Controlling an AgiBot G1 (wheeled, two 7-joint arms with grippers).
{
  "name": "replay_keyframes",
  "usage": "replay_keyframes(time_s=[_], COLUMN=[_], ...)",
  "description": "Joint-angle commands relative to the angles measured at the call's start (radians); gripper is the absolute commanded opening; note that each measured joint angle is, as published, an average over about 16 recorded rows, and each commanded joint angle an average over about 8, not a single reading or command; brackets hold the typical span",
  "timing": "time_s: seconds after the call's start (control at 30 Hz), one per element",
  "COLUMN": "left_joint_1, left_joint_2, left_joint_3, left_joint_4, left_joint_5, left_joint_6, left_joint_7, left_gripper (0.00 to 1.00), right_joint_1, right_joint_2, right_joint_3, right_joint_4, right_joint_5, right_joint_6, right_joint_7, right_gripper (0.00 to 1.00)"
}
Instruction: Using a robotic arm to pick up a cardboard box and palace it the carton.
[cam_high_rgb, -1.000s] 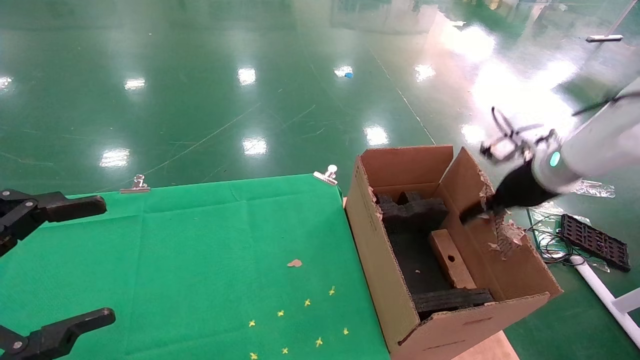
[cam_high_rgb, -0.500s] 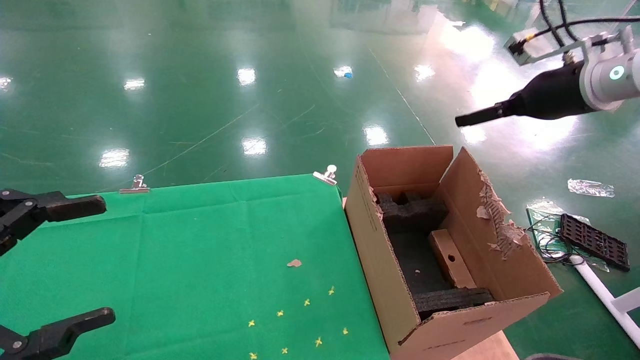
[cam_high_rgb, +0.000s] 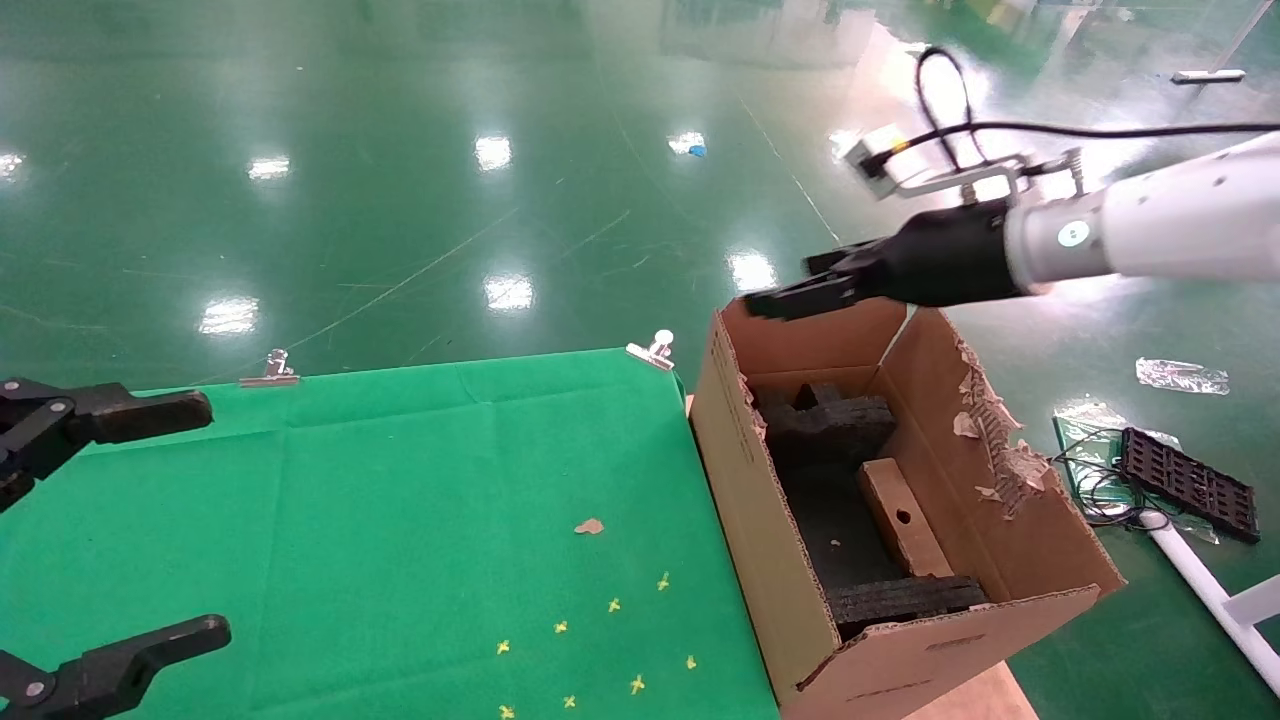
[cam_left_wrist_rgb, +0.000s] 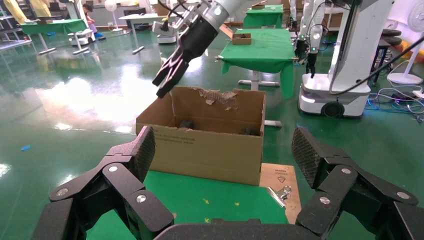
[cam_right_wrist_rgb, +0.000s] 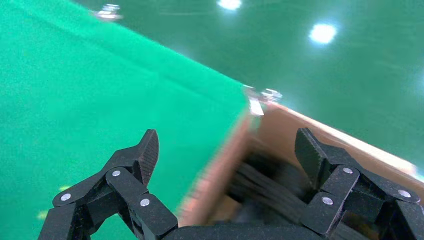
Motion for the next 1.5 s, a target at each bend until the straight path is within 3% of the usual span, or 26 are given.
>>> replay_keyframes(time_s=[0.03, 1.5], left_joint_1=[0.000, 0.000], left_joint_2=[0.000, -0.001], left_joint_3=[0.000, 0.002], left_joint_4=[0.000, 0.000], left_joint_5=[0.000, -0.002], left_joint_6=[0.000, -0.001], left_joint_7=[0.000, 0.001], left_gripper=[1.00, 1.00], right_joint_1=[-0.037, -0.821], right_joint_2=[0.006, 0.129], right_joint_3=[0.043, 0.967], right_joint_4=[0.038, 0.840], right_joint_5=[0.015, 0.335], right_joint_6=[-0.012, -0.278], right_joint_7=[-0.014, -0.313], right_gripper=[1.00, 1.00])
